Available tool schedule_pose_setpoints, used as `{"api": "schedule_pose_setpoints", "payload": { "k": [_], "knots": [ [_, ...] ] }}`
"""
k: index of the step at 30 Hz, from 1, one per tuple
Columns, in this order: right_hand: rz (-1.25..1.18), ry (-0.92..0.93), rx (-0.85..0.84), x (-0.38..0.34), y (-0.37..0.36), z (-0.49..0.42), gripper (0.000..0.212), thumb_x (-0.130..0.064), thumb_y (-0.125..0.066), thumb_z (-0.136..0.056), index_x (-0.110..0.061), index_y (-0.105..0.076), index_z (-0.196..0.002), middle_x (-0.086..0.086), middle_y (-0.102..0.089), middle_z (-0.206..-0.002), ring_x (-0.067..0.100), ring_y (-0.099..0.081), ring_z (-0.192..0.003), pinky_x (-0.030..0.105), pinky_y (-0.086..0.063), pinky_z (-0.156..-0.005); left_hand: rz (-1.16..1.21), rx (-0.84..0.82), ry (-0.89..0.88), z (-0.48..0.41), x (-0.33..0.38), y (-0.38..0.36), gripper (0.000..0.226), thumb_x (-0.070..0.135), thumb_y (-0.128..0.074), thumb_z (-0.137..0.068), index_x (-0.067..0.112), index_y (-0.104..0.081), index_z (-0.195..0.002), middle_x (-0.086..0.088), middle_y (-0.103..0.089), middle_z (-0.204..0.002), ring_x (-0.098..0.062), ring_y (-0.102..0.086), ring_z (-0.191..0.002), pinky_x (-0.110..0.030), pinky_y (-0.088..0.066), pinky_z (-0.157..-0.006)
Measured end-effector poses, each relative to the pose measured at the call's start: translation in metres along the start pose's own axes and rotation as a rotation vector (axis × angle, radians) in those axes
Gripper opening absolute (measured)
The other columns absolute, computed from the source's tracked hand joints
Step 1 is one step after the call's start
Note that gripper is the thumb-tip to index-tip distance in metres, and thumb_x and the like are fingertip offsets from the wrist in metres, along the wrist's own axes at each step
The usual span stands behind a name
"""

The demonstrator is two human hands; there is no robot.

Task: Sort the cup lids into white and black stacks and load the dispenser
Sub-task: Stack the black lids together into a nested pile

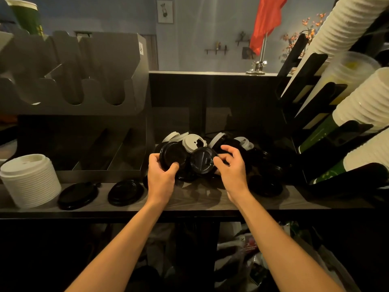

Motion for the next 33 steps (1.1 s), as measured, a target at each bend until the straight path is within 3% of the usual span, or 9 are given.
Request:
{"api": "schedule_pose_setpoints", "payload": {
  "k": [7,10,12,17,20,22,26,28,33],
  "knots": [
    [-0.262,-0.134,-0.066,0.015,-0.017,0.005,0.042,0.005,-0.057,-0.090,-0.022,-0.065,-0.120,0.016,-0.068,-0.104,0.024,-0.068,-0.102,0.037,-0.059,-0.083,0.066,-0.057,0.021,0.001,-0.007,-0.003,0.025,0.005,-0.072,-0.091,0.021,-0.066,-0.109,0.003,-0.074,-0.100,-0.014,-0.071,-0.099,-0.038,-0.058,-0.092],
    [-0.292,-0.190,-0.147,0.016,-0.025,0.010,0.037,0.007,-0.053,-0.091,-0.017,-0.067,-0.117,0.017,-0.070,-0.114,0.026,-0.068,-0.107,0.042,-0.058,-0.087,0.100,-0.120,0.003,0.002,-0.005,-0.013,0.006,0.018,-0.067,-0.098,0.017,-0.069,-0.104,0.002,-0.076,-0.096,-0.018,-0.073,-0.098,-0.033,-0.059,-0.084],
    [-0.267,-0.208,-0.161,0.018,-0.028,0.011,0.029,0.002,-0.059,-0.092,-0.017,-0.066,-0.113,0.015,-0.071,-0.112,0.025,-0.069,-0.105,0.039,-0.058,-0.085,0.100,-0.150,-0.004,0.004,-0.002,-0.019,0.022,0.028,-0.057,-0.104,0.009,-0.068,-0.099,0.000,-0.074,-0.091,-0.017,-0.071,-0.091,-0.028,-0.058,-0.079],
    [-0.094,-0.119,-0.109,0.023,-0.025,0.008,0.016,-0.016,-0.072,-0.091,-0.015,-0.062,-0.104,0.012,-0.061,-0.096,0.018,-0.065,-0.086,0.022,-0.058,-0.067,0.092,-0.146,-0.047,-0.001,-0.002,-0.016,0.028,0.029,-0.046,-0.109,0.013,-0.062,-0.093,-0.017,-0.064,-0.095,-0.026,-0.061,-0.091,-0.053,-0.054,-0.090],
    [-0.059,-0.109,-0.111,0.026,-0.027,0.008,0.029,-0.025,-0.072,-0.092,-0.002,-0.058,-0.105,0.016,-0.063,-0.097,0.024,-0.071,-0.085,0.024,-0.059,-0.067,0.220,-0.138,0.033,-0.001,-0.007,-0.014,0.016,0.018,-0.044,-0.109,0.020,-0.060,-0.109,-0.002,-0.071,-0.103,-0.021,-0.068,-0.100,-0.049,-0.056,-0.094],
    [-0.011,-0.132,-0.169,0.028,-0.035,0.010,0.034,-0.031,-0.070,-0.093,-0.001,-0.057,-0.103,0.015,-0.065,-0.096,0.019,-0.072,-0.078,0.025,-0.060,-0.067,0.284,-0.168,0.077,0.001,-0.010,-0.018,0.017,0.014,-0.044,-0.108,0.018,-0.056,-0.119,-0.007,-0.070,-0.112,-0.022,-0.068,-0.106,-0.044,-0.055,-0.095],
    [0.056,-0.151,-0.245,0.031,-0.043,0.012,0.033,-0.034,-0.068,-0.094,-0.002,-0.057,-0.096,0.015,-0.065,-0.092,0.014,-0.068,-0.071,0.023,-0.057,-0.062,0.312,-0.234,0.093,0.005,-0.012,-0.023,0.034,0.032,-0.062,-0.089,0.012,-0.056,-0.116,-0.015,-0.069,-0.117,-0.026,-0.068,-0.107,-0.041,-0.055,-0.090],
    [0.032,-0.141,-0.265,0.029,-0.045,0.014,0.028,-0.032,-0.069,-0.094,-0.008,-0.054,-0.094,0.015,-0.065,-0.095,0.017,-0.069,-0.076,0.023,-0.057,-0.063,0.244,-0.229,0.072,0.006,-0.012,-0.022,0.037,0.024,-0.075,-0.084,0.014,-0.056,-0.115,-0.010,-0.073,-0.110,-0.025,-0.072,-0.101,-0.037,-0.057,-0.083],
    [0.014,-0.071,-0.335,0.016,-0.048,0.019,0.035,-0.023,-0.069,-0.095,-0.022,-0.052,-0.126,0.000,-0.069,-0.111,0.013,-0.071,-0.096,0.026,-0.060,-0.072,0.221,-0.198,0.075,0.006,-0.013,-0.021,0.025,0.012,-0.068,-0.095,0.016,-0.055,-0.115,-0.008,-0.076,-0.107,-0.026,-0.075,-0.098,-0.037,-0.058,-0.078]
  ]
}}
Point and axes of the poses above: each hand's wrist, its own z-axis away from the middle knuckle, its own y-axis out of the back of the hand, x = y × z, the point moved 9 cm from there along -z, towards the middle knuckle
